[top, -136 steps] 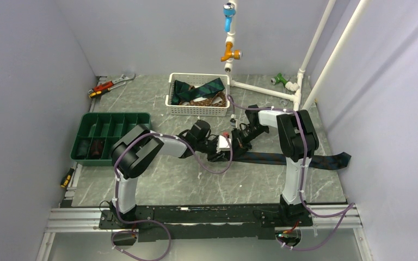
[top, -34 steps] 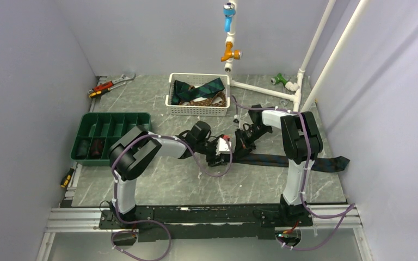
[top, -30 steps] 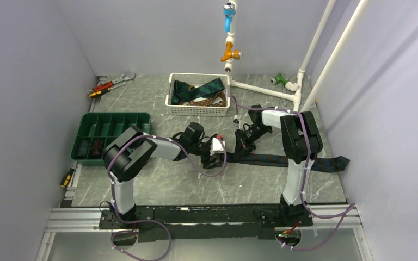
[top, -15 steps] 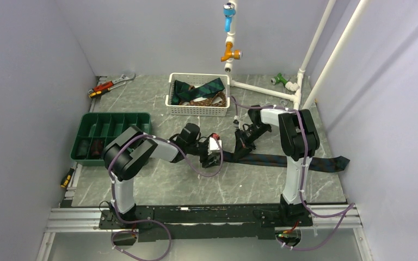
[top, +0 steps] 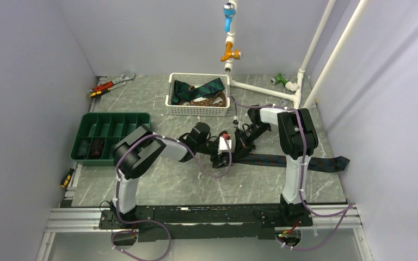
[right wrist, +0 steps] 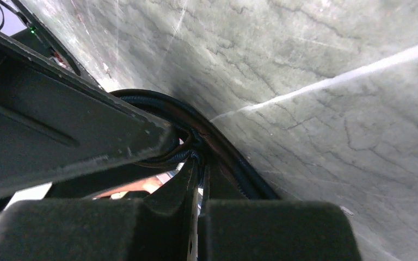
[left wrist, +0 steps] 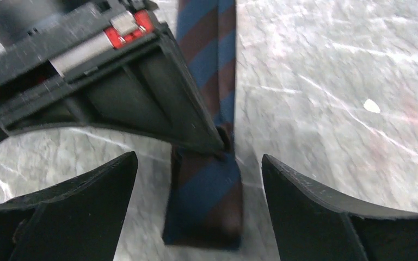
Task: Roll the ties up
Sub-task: Roll the tie at the center of the board.
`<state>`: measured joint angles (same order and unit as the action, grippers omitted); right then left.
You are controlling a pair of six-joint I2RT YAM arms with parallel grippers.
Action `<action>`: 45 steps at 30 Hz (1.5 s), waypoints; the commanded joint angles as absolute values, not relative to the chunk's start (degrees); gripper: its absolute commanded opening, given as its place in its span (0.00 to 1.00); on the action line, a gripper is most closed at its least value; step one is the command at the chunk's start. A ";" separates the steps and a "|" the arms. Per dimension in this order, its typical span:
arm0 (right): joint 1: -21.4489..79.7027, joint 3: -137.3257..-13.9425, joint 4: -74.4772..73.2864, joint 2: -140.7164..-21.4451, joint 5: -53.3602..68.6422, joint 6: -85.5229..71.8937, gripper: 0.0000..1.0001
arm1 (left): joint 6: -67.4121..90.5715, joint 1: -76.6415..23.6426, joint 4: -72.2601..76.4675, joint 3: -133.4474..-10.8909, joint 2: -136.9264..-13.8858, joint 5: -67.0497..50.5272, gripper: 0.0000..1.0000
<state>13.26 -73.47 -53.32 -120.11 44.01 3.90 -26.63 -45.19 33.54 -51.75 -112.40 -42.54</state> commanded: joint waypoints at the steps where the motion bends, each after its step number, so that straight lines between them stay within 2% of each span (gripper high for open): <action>1: 13.84 -72.29 -48.68 -122.14 35.76 8.38 0.00 | -23.70 -46.16 29.19 -59.04 -116.48 -42.69 0.89; 3: 14.16 -72.36 -48.47 -121.13 37.29 8.58 0.00 | -23.26 -46.50 26.71 -60.23 -118.01 -41.38 0.83; 5: 14.60 -72.59 -48.28 -120.00 38.70 8.79 0.00 | -23.74 -46.62 23.13 -60.50 -118.22 -39.24 0.73; 7: 14.93 -73.22 -48.62 -119.20 39.38 9.26 0.00 | -24.63 -46.39 20.66 -58.50 -116.87 -37.71 0.58; 13: 16.81 -76.70 -51.16 -118.96 39.84 10.43 0.00 | -28.63 -46.08 18.89 -50.72 -112.62 -34.35 0.30; 15: 16.13 -77.68 -52.88 -117.88 41.15 11.19 0.08 | -27.87 -46.08 17.52 -50.47 -112.59 -33.20 0.26; 19: 12.34 -77.00 -55.66 -111.28 40.44 13.41 0.25 | -27.04 -46.11 16.85 -49.64 -112.20 -32.50 0.25; 22: 10.27 -77.32 -56.42 -108.88 35.32 14.32 0.32 | -27.48 -46.12 16.81 -49.19 -111.96 -32.40 0.25; 27: 10.05 -77.20 -55.58 -111.56 26.35 16.76 0.31 | -28.46 -46.14 15.86 -50.40 -112.71 -32.95 0.26; 37: 10.94 -72.50 -61.39 -109.39 25.99 24.59 0.19 | -26.70 -46.00 15.56 -50.87 -112.68 -32.77 0.26; 39: 10.86 -71.80 -61.97 -107.68 24.94 26.02 0.21 | -26.76 -46.01 15.60 -50.73 -112.51 -32.67 0.27; 42: 10.53 -71.42 -61.81 -105.62 22.09 27.45 0.30 | -27.01 -45.99 15.19 -50.78 -112.48 -32.61 0.27; 45: 8.90 -70.86 -62.28 -103.38 20.17 29.12 0.49 | -27.23 -45.97 14.92 -50.76 -112.49 -32.52 0.27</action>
<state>10.63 -71.22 -60.45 -108.51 23.88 24.93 -27.20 -46.61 24.77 -52.42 -111.18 -36.34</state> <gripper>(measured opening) 0.415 0.326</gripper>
